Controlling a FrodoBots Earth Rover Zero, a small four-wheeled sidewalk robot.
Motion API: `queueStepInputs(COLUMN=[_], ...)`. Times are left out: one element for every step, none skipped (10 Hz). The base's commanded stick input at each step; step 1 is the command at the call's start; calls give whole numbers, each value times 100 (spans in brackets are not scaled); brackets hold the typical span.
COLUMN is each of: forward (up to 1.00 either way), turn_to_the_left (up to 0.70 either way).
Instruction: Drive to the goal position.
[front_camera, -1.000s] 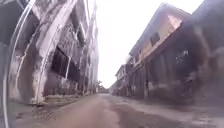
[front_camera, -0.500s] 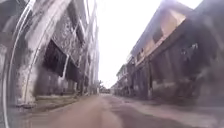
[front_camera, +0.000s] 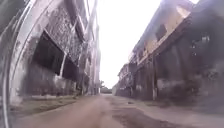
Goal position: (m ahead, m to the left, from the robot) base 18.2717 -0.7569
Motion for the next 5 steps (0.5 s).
queueStepInputs(forward=[100,100,99,99,99], turn_to_the_left=[0,0,0,0,0])
